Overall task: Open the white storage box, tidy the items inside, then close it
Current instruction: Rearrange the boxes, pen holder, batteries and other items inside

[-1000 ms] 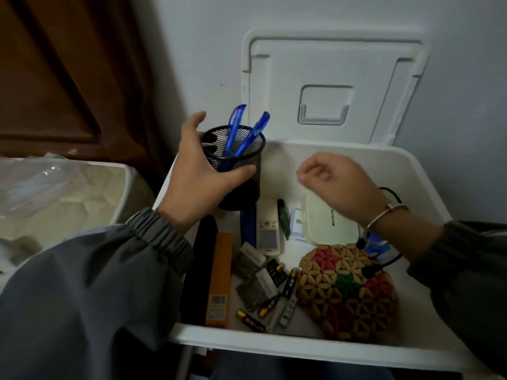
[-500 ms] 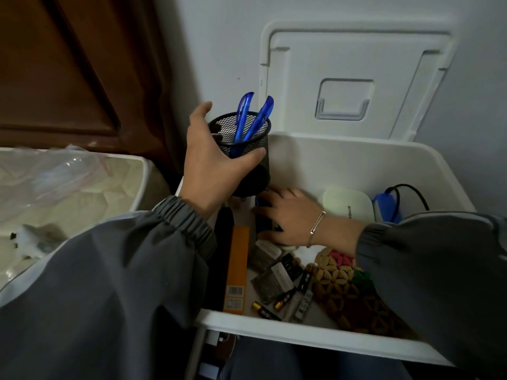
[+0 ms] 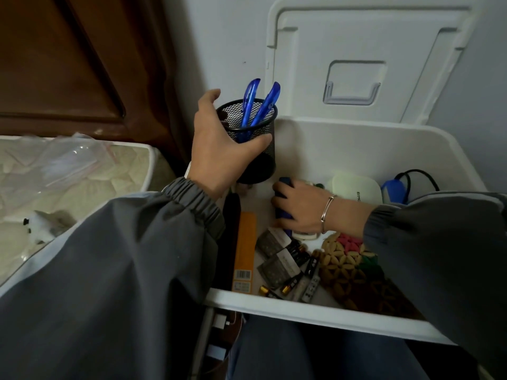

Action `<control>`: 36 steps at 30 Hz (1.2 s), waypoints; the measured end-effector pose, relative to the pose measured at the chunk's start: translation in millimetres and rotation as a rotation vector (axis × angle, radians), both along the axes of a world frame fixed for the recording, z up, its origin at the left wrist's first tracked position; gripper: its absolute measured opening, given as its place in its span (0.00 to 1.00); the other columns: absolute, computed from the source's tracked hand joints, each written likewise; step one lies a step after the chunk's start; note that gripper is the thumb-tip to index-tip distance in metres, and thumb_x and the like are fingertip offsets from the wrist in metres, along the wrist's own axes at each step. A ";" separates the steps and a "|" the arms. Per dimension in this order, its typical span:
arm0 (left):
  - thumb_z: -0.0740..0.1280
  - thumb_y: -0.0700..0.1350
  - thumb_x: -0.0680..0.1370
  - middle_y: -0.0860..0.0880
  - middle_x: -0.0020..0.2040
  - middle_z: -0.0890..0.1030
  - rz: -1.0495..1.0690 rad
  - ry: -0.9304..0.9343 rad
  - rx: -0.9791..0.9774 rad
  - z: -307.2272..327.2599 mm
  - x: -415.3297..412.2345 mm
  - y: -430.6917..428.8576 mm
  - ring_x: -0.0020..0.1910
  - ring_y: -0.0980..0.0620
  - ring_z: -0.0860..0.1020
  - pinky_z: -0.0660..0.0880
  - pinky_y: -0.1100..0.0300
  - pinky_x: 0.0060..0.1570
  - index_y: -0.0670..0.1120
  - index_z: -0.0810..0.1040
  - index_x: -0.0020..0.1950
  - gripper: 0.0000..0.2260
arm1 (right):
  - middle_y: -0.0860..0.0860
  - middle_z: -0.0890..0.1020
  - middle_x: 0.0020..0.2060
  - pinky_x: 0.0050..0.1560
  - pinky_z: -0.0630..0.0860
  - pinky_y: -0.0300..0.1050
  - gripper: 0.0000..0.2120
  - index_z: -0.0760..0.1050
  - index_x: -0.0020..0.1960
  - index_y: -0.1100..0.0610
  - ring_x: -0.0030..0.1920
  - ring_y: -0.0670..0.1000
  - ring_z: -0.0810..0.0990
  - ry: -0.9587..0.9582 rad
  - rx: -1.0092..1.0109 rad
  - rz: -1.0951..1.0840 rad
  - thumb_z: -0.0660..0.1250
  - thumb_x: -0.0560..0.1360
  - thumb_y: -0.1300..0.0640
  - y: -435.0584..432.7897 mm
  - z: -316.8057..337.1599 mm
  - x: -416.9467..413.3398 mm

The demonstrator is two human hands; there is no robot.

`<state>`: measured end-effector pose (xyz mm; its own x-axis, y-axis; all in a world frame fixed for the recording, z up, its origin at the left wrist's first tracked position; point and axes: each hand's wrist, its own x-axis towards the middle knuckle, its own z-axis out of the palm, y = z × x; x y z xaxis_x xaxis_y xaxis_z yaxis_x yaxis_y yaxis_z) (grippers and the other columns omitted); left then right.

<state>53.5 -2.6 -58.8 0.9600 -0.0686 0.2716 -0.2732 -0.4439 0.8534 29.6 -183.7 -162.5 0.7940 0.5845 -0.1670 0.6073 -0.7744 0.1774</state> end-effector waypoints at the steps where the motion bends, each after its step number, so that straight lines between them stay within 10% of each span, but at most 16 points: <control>1: 0.77 0.53 0.64 0.48 0.68 0.66 -0.001 0.001 0.007 -0.7 0.3 -0.5 0.65 0.52 0.70 0.72 0.54 0.65 0.49 0.57 0.74 0.44 | 0.59 0.71 0.62 0.58 0.65 0.49 0.29 0.71 0.62 0.59 0.59 0.57 0.71 0.000 -0.027 0.002 0.50 0.77 0.37 -2.7 -0.1 -0.3; 13: 0.76 0.52 0.64 0.48 0.65 0.69 -0.063 -0.045 0.224 -11.1 -3.6 -14.0 0.61 0.54 0.71 0.69 0.65 0.59 0.49 0.59 0.74 0.43 | 0.49 0.44 0.77 0.69 0.64 0.58 0.34 0.45 0.76 0.44 0.73 0.60 0.59 0.276 -0.125 -0.304 0.50 0.75 0.33 -39.7 69.1 -23.9; 24: 0.77 0.50 0.66 0.45 0.68 0.62 -0.105 0.123 0.368 -35.8 -10.4 -29.2 0.63 0.49 0.68 0.62 0.67 0.57 0.49 0.57 0.75 0.43 | 0.61 0.64 0.68 0.63 0.67 0.64 0.35 0.61 0.70 0.60 0.67 0.63 0.62 -0.180 0.224 -0.884 0.68 0.70 0.45 -166.4 113.4 -72.3; 30: 0.76 0.53 0.67 0.44 0.68 0.61 -0.104 0.126 0.429 -42.7 -11.0 -30.5 0.65 0.46 0.68 0.62 0.65 0.58 0.45 0.55 0.76 0.44 | 0.63 0.57 0.72 0.70 0.61 0.56 0.37 0.52 0.73 0.64 0.71 0.62 0.60 -0.007 0.569 -1.094 0.68 0.74 0.52 -171.0 95.1 -69.9; 36: 0.76 0.53 0.67 0.44 0.66 0.62 -0.075 0.088 0.441 -43.4 -11.3 -32.5 0.62 0.48 0.68 0.63 0.64 0.58 0.43 0.57 0.75 0.44 | 0.65 0.71 0.63 0.53 0.69 0.51 0.25 0.56 0.70 0.62 0.59 0.64 0.73 -0.024 0.634 -1.156 0.61 0.77 0.57 -164.5 96.0 -70.8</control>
